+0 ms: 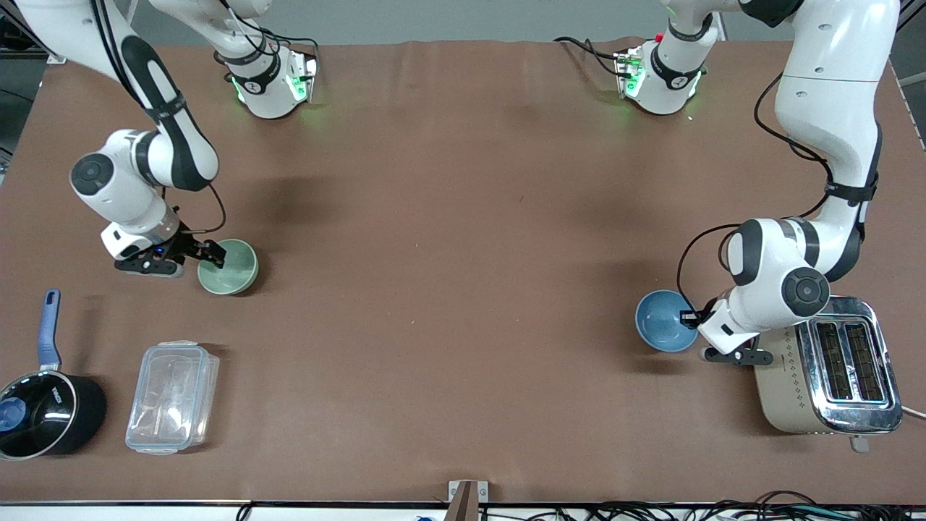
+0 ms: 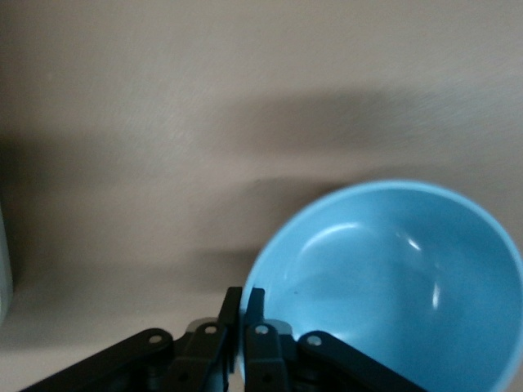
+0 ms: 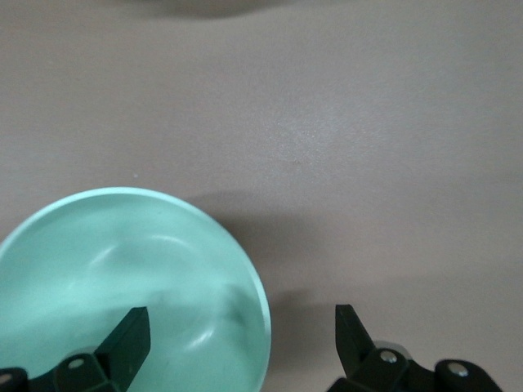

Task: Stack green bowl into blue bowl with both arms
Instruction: 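Grasp the green bowl with the right gripper while the left grasps the blue bowl, then slide the blue bowl to mid-table while the right gripper lifts the green bowl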

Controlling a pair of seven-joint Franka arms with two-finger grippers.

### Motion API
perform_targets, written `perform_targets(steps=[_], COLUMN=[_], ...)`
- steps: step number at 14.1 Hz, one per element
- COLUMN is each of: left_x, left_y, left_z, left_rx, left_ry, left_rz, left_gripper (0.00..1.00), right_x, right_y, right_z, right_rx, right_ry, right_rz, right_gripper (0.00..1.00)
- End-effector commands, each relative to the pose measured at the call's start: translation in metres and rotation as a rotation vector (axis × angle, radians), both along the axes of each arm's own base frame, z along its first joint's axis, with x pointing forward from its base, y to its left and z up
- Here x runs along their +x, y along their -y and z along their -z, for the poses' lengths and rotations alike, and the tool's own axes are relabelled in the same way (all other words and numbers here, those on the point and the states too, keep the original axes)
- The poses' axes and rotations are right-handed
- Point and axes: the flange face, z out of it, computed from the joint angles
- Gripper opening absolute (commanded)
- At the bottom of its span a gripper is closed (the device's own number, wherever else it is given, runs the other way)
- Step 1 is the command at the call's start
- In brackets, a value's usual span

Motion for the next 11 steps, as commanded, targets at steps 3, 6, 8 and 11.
perform_targets(steps=[3,6,8,11], left_x=[-0.006,-0.044,-0.068,-0.098], left_y=[0.134,0.241,0.309,0.386], left_z=[-0.069,-0.067,-0.054,-0.030], left_rx=[-0.026,-0.032,-0.037,-0.053], left_ry=[-0.023,-0.057,-0.062,-0.058], left_rz=[-0.050,-0.134,-0.155,-0.182], left_gripper=[0.00,0.00,0.00,0.00], right_x=[0.001,-0.001,-0.002,0.003], right_y=[0.000,-0.001,-0.002,-0.001], right_z=[0.007,0.008,0.005,-0.011], right_rx=[-0.002,0.002,0.005,0.010], right_ry=[0.010,-0.020,-0.038,-0.067], right_rz=[-0.005,-0.013,-0.012,-0.015], right_gripper=[0.91,0.41,0.03,0.00])
